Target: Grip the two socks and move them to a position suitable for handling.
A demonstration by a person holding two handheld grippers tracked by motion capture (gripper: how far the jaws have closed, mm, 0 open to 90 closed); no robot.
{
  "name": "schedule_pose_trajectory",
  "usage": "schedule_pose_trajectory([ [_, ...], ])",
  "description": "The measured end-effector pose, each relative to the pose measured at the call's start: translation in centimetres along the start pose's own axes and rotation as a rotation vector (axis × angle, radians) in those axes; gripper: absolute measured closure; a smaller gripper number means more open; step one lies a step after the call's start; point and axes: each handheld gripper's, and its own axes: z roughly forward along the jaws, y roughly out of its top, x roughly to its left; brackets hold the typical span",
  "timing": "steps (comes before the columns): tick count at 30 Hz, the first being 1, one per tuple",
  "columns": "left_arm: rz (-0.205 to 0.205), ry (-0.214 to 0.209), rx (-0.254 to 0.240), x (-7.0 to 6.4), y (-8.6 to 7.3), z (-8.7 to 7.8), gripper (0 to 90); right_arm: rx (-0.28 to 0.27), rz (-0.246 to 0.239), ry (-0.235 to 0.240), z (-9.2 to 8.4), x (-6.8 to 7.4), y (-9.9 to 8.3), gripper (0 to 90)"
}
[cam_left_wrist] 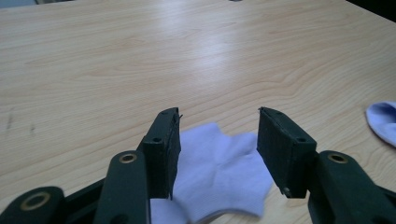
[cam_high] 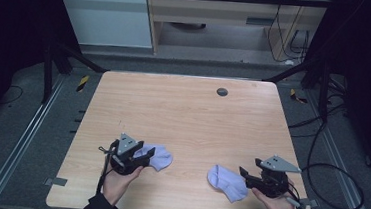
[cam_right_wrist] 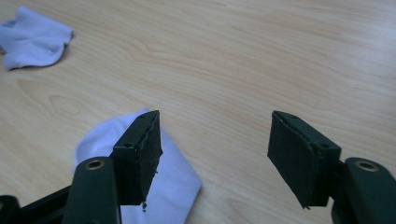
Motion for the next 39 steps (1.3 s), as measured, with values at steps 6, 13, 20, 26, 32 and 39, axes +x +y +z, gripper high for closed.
schedule_pose_trajectory([
  [6, 0.022, -0.025, 0.008, -2.0, 0.3, 1.0, 50.3, 0.009, -0.016, 0.041, -0.2, 0.8, -0.6, 41.6],
  [13, 0.059, -0.063, 0.025, -4.2, 0.4, 2.2, 53.5, 0.057, -0.038, 0.098, 0.2, 1.8, -1.0, 48.2],
  [20, 0.095, -0.092, 0.044, -6.5, 0.3, 3.3, 55.2, 0.095, -0.058, 0.145, 0.4, 2.6, -1.6, 52.1],
  [26, 0.113, -0.118, 0.053, -8.1, 0.1, 4.5, 55.7, 0.121, -0.065, 0.159, 0.5, 2.9, -2.3, 55.1],
  [32, 0.137, -0.142, 0.083, -9.9, -0.3, 5.7, 57.7, 0.154, -0.084, 0.185, 0.7, 3.2, -3.0, 56.3],
  [39, 0.155, -0.177, 0.103, -11.8, -0.3, 7.0, 59.5, 0.174, -0.103, 0.200, 0.9, 3.5, -3.3, 58.6],
])
